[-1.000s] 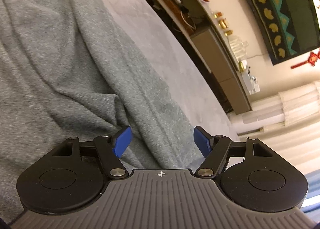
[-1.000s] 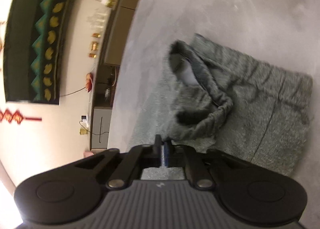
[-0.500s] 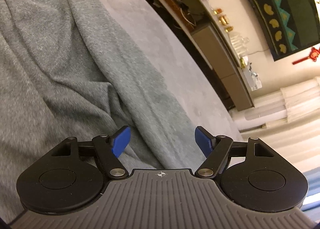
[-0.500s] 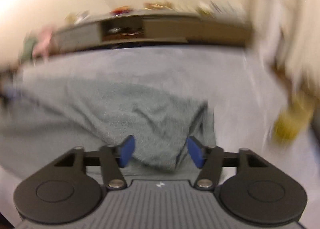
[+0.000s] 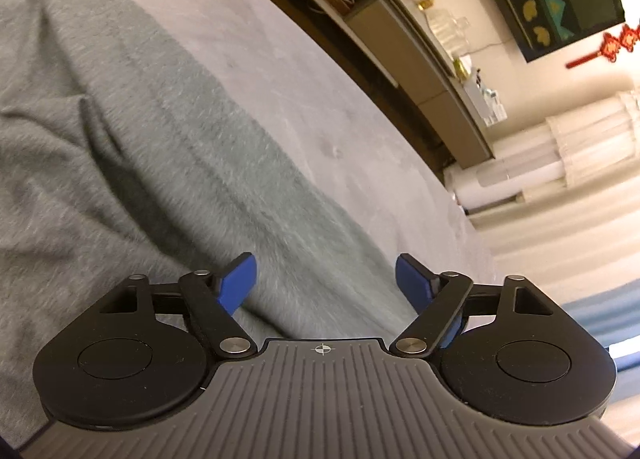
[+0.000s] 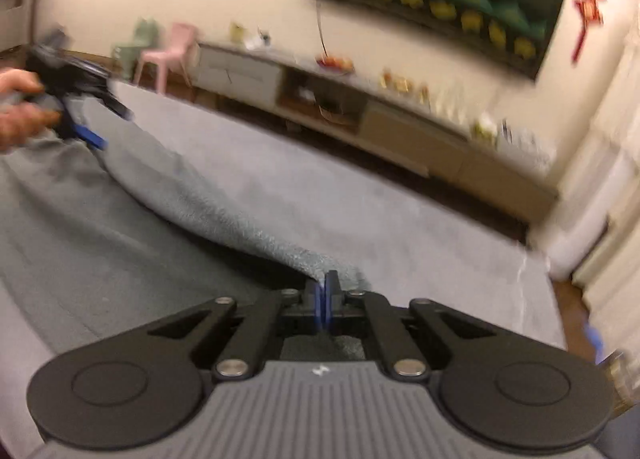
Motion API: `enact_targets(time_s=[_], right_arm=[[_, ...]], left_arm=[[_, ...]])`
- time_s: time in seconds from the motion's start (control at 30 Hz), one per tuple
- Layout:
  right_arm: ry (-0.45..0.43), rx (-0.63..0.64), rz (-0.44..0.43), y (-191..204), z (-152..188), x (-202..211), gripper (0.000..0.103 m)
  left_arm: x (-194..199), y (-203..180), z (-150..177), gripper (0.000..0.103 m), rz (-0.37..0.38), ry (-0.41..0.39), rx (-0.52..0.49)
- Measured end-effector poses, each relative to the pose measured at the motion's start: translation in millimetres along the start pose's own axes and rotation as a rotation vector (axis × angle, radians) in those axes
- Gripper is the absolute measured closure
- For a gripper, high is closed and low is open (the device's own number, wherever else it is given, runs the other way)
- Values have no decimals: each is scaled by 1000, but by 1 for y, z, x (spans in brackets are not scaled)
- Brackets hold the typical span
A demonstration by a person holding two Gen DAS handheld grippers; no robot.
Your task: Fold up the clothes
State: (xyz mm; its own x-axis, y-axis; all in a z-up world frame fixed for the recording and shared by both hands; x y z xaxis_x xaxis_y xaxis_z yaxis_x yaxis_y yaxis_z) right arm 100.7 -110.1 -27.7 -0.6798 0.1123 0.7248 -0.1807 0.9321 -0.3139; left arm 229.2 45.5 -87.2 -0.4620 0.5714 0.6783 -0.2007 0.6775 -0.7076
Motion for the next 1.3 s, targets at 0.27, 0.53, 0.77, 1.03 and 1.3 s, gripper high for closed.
enact_targets(time_s=[0.27, 0.53, 0.77, 1.03, 1.3], right_arm=[[-146, -16, 34, -5, 5, 36, 101], [-130, -65, 28, -34, -7, -3, 101], [-462, -11, 180, -68, -85, 43, 101], [-366, 202, 221, -27, -2, 63, 100], [-273, 100, 181, -28, 36, 51, 100]], left_arm=[[-29, 4, 1, 32, -87, 48, 36], [-26, -13, -15, 103, -110, 8, -20], [75, -50, -35, 103, 129, -275, -16], [61, -6, 30, 36, 121, -83, 106], [-12, -11, 28, 27, 48, 47, 145]])
Point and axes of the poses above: each gripper's, at about its wrist camera, not at the fingertips, and x roughly against the way its jaws point, y to its left, z to its underside, the point moved 5 cm from there along -x, roughly the way its jaws point, and after that the axes turned 7 degrees about y, right-handed, at the moved point
